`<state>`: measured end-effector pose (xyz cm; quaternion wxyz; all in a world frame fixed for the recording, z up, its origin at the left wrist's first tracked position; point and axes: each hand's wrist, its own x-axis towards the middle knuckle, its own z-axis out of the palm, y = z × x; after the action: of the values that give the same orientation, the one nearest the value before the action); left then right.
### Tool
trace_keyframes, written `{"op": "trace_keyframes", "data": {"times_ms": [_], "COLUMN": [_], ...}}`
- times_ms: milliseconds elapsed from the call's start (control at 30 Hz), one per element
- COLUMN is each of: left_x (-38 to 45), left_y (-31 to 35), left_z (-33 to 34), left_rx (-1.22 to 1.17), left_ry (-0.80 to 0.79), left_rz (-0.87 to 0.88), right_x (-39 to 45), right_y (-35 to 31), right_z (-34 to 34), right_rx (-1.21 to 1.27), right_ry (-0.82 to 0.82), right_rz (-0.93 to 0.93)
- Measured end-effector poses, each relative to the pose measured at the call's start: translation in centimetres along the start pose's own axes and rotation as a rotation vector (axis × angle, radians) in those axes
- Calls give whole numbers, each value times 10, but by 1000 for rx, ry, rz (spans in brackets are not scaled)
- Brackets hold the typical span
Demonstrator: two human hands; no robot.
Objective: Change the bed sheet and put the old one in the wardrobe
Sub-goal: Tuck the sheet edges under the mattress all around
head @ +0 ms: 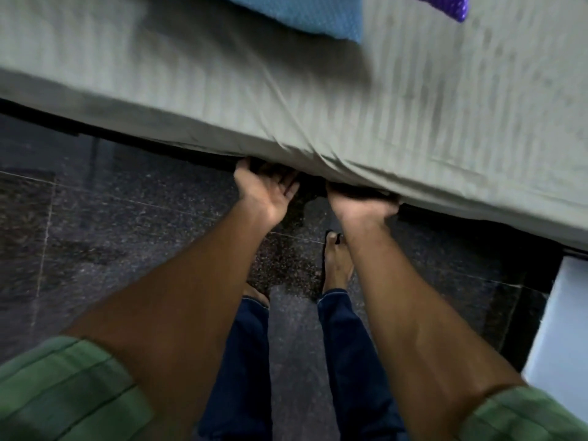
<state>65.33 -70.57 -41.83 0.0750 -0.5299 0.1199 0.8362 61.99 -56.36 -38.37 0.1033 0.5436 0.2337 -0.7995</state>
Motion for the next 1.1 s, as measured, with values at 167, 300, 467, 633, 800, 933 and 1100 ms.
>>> {"op": "trace_keyframes", "data": {"times_ms": [167,300,467,633,800,933,1100], "left_x": [-37,-59,-70,-73,-77,-67,-60], "left_y": [28,60,112,150,198,239,262], "left_z": [-29,-33,-47,-77,-92,-76,-63], "left_rx": [-64,-63,146,785,1010,832,454], "left_ry": [52,74,145,327,648,738,496], "left_rz": [45,96,169,517,761,519,341], "right_x": [-26,-52,-61,-61,-84,-78,-55], "right_y": [32,80,151,182,208,220,240], "right_z": [-20,9,46,72,81,106,119], "right_rx": [118,-241,-688,-818,-865,-718,-561], "right_ry": [44,21,-11,42,-23,51,209], "right_rz": [49,173,215,138,131,71,21]}}
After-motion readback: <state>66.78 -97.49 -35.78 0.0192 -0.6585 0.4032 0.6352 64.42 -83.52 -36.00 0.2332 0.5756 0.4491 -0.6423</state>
